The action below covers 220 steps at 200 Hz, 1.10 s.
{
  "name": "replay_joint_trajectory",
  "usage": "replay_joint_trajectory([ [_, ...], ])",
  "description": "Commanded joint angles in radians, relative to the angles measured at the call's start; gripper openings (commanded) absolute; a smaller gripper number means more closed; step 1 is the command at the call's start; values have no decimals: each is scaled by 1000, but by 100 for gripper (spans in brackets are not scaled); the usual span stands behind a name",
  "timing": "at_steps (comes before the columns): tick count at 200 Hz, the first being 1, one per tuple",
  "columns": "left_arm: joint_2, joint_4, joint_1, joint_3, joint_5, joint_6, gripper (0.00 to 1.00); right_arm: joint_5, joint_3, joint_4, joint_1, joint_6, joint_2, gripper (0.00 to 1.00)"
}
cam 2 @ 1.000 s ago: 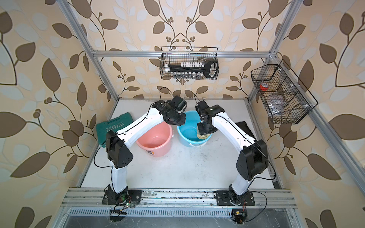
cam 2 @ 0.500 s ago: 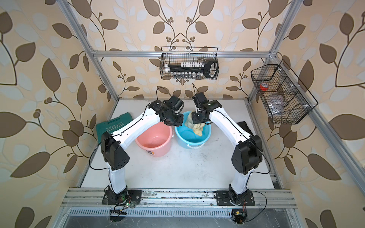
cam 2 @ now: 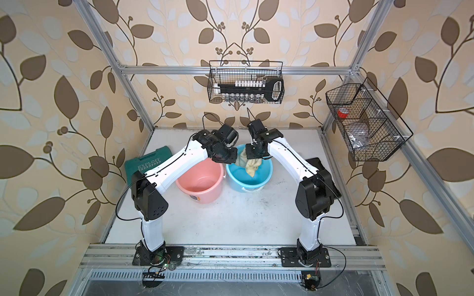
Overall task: Wipe the inside of the bucket with a cloth
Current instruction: Wipe the dirt from the inside of the bucket.
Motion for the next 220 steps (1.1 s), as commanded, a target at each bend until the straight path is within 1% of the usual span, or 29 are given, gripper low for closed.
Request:
replay_joint_trajectory([
  [1,-35,-24,-3,72,-93,10,0,251,32,-147,-7,-35,-48,0],
  [15,-38,-13,-3,72,-124,15,0,285,0,-183,-6,-38,-72,0],
  [27,-38,-4,-3,73,-137,17,0,286,-47,-188,-4,-38,-105,0],
  [46,-33,11,-3,71,-158,19,0,249,-107,-209,-4,-29,-152,0],
  [49,-33,14,-3,100,-161,19,0,242,-115,-216,-5,-26,-160,0],
  [57,-31,21,-3,105,-167,20,0,218,-132,-234,-4,-18,-177,0],
  [85,-20,42,-2,112,-193,18,0,75,-209,-252,-2,-4,-251,0],
  [115,-11,72,-2,112,-156,16,0,-97,-247,-302,7,-19,-271,0],
  [132,-10,82,-3,112,-141,12,0,-164,-270,-328,36,-25,-275,0],
  [148,-14,103,-3,101,-141,11,0,-313,-304,-311,56,-42,-296,0],
  [155,-13,105,-3,99,-147,12,0,-347,-322,-298,65,-37,-316,0],
  [162,-10,106,-3,103,-152,15,0,-339,-329,-302,78,-27,-335,0],
  [186,3,96,-1,124,-172,21,0,-245,-367,-328,91,-6,-416,0],
  [203,9,95,-1,139,-177,25,0,-141,-403,-358,83,12,-457,0],
  [220,10,95,-1,143,-192,26,0,-109,-451,-370,60,27,-492,0],
])
